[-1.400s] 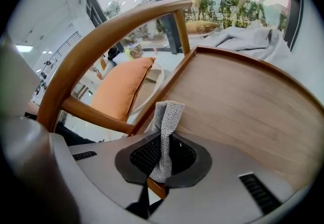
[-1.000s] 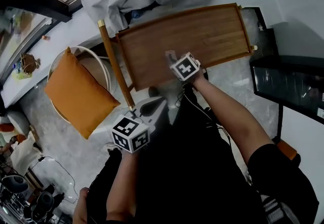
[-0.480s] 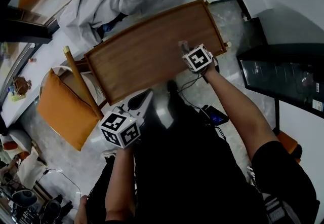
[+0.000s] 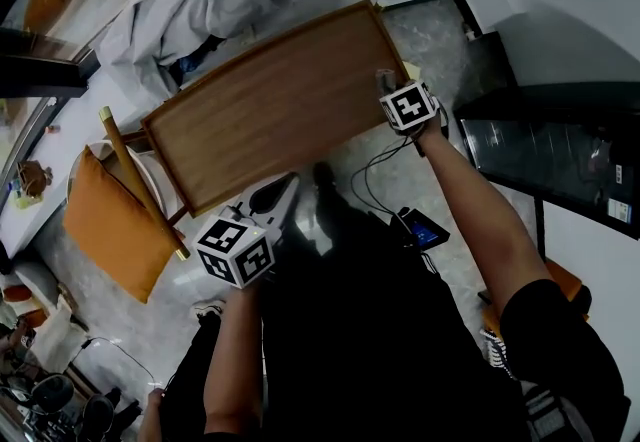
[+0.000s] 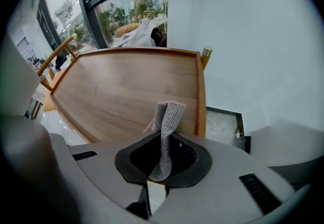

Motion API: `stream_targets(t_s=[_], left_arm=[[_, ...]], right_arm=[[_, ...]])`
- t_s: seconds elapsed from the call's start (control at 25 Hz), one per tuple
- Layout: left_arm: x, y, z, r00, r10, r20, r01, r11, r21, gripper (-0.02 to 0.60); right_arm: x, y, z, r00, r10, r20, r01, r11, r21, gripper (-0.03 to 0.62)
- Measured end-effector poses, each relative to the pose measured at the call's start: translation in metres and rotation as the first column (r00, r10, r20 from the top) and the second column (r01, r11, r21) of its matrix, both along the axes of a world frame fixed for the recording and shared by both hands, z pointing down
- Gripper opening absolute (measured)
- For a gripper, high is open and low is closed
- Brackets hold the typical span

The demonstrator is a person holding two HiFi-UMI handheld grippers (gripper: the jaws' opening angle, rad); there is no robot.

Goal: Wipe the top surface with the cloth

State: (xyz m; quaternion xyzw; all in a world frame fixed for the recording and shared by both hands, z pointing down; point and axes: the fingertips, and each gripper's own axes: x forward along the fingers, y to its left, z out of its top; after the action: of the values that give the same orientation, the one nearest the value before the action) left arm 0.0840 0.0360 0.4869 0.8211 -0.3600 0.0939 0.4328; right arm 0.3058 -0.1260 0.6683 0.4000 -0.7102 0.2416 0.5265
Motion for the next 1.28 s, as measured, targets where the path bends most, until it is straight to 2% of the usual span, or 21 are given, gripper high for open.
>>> stream_targets(t_s=[0.2, 0.32, 0.4, 0.48, 0.6, 0.76, 0.88, 1.0, 1.08, 1.28], left_arm=[[-0.007, 0.005, -0.002, 1.0, -0.014, 0.016, 0.014, 1.0, -0.007, 0.014], [-0.029, 0.016, -0.001, 0.998, -0.052, 0.031, 0.052, 0.999, -0.006, 0.014], [-0.051, 0.026, 0.001, 0.994, -0.097, 0.043, 0.097, 0.995, -0.009, 0.014], [-0.076, 0.038, 0.003, 0.987, -0.155, 0.05, 0.156, 0.988, -0.016, 0.014], [-0.112, 0.059, 0.003, 0.971, -0.232, 0.058, 0.234, 0.972, -0.022, 0.014], [-0.155, 0.09, -0.003, 0.964, -0.26, 0.062, 0.262, 0.965, -0.024, 0.014], [-0.187, 0.116, -0.004, 0.958, -0.28, 0.069, 0.282, 0.959, -0.03, 0.014], [-0.214, 0.136, 0.0, 0.951, -0.296, 0.09, 0.299, 0.954, -0.027, 0.013], [-0.229, 0.148, 0.001, 0.949, -0.302, 0.09, 0.306, 0.952, -0.034, 0.014], [-0.253, 0.164, 0.006, 0.956, -0.28, 0.089, 0.284, 0.958, -0.036, 0.014]], right_arm=[[0.014, -0.004, -0.002, 0.997, 0.062, -0.041, -0.061, 0.998, 0.02, 0.037], [-0.001, -0.005, -0.021, 0.994, 0.104, 0.031, -0.106, 0.992, 0.074, 0.037], [-0.037, 0.005, -0.038, 0.99, 0.054, 0.129, -0.067, 0.993, 0.1, 0.037], [-0.09, 0.03, -0.049, 0.973, -0.034, 0.227, 0.014, 0.996, 0.09, 0.037], [-0.18, 0.076, -0.063, 0.923, -0.156, 0.352, 0.143, 0.988, 0.064, 0.037], [-0.296, 0.135, -0.063, 0.853, -0.202, 0.481, 0.235, 0.972, -0.009, 0.037], [-0.377, 0.183, -0.049, 0.814, -0.227, 0.534, 0.32, 0.944, -0.087, 0.037], [-0.446, 0.226, -0.035, 0.777, -0.271, 0.568, 0.417, 0.898, -0.141, 0.037], [-0.477, 0.246, -0.022, 0.774, -0.294, 0.56, 0.454, 0.875, -0.168, 0.037], [-0.498, 0.261, 0.016, 0.838, -0.336, 0.429, 0.455, 0.865, -0.211, 0.037]])
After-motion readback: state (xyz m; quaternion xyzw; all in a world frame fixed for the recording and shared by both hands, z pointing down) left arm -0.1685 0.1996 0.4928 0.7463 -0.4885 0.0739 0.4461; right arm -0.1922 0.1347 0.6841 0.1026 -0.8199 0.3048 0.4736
